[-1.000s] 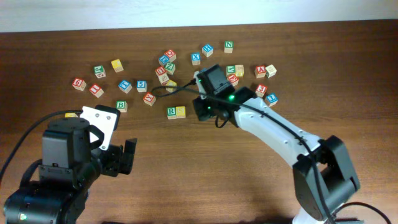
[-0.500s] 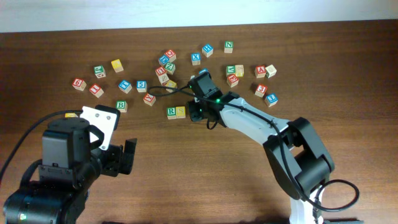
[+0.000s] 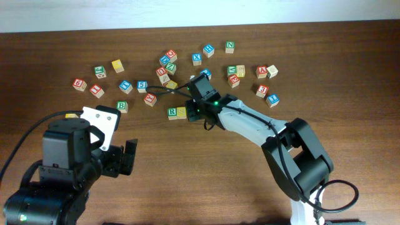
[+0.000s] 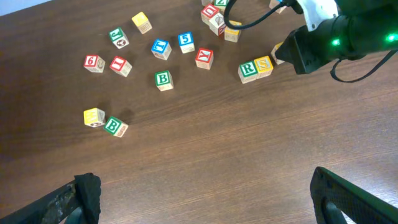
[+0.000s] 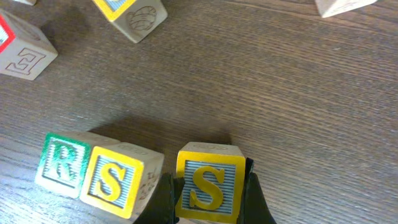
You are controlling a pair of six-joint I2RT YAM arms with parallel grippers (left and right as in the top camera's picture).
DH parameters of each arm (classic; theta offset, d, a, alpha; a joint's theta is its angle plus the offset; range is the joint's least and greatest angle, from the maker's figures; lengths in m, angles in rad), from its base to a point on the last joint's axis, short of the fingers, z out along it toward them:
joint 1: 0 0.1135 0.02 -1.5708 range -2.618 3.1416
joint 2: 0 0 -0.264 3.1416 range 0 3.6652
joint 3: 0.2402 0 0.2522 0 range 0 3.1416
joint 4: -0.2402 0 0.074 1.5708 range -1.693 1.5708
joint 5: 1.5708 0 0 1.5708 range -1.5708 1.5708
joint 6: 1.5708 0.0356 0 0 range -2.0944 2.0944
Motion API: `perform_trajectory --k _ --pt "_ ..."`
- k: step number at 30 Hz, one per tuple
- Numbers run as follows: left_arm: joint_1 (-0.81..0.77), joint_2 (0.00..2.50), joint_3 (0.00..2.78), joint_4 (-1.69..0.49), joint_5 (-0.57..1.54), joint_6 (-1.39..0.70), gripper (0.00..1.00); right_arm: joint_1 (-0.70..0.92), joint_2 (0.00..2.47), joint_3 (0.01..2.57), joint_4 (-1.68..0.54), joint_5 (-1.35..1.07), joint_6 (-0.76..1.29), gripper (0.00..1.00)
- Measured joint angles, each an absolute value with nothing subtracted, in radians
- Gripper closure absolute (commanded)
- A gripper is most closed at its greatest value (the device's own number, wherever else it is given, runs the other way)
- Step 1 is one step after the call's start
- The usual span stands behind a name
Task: Spell out RSS
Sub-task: 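Carry the second S block and lower it right of the first S, then push the second S block against the row and release it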
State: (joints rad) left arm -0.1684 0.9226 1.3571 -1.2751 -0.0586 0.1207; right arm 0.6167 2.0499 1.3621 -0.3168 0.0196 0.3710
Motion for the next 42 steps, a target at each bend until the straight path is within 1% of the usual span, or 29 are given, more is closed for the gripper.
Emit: perform_trajectory --k 13,14,17,19,20,23,26,27,30,34,42 --pt "-0.168 0.923 1.357 -1.275 -0.059 0.121 0.01 0.634 2.050 1.362 -0.316 0.031 0.393 0.94" --pt "-0.168 0.923 1.357 -1.275 -0.059 0.120 0.01 0.636 2.050 1.362 -0.316 0.035 0.393 0.91" --pt "-0.168 0.923 1.357 -1.275 -0.059 0.120 0.01 0.638 2.057 1.362 -0.316 0.041 0.394 0.90" --pt "-0.168 0.923 1.357 -1.275 -0.059 0.120 0.01 0.638 2.064 1.362 -0.312 0.042 0.394 0.86" --pt "-0.168 0.923 1.357 -1.275 -0.059 0.120 0.01 0.638 2.064 1.362 -0.312 0.043 0.395 0.82" --pt "-0.168 0.923 1.357 -1.275 -0.059 0.121 0.01 0.638 2.066 1.362 -0.313 0.045 0.397 0.76" --pt "-0.168 0.923 1.357 -1.275 -0.059 0.120 0.01 0.638 2.066 1.362 -0.313 0.044 0.397 0.75" --pt "-0.168 0.923 1.357 -1.275 -0.059 0.121 0.01 0.638 2.066 1.362 -0.313 0.044 0.397 0.72" --pt "-0.168 0.923 1.357 -1.275 -0.059 0.120 0.01 0.638 2.066 1.362 -0.313 0.044 0.401 0.68" --pt "-0.168 0.923 1.357 -1.275 -0.059 0.121 0.01 0.638 2.066 1.362 -0.313 0.044 0.402 0.66" --pt "-0.168 0.923 1.357 -1.275 -0.059 0.120 0.01 0.638 2.066 1.362 -0.284 0.044 0.402 0.66"
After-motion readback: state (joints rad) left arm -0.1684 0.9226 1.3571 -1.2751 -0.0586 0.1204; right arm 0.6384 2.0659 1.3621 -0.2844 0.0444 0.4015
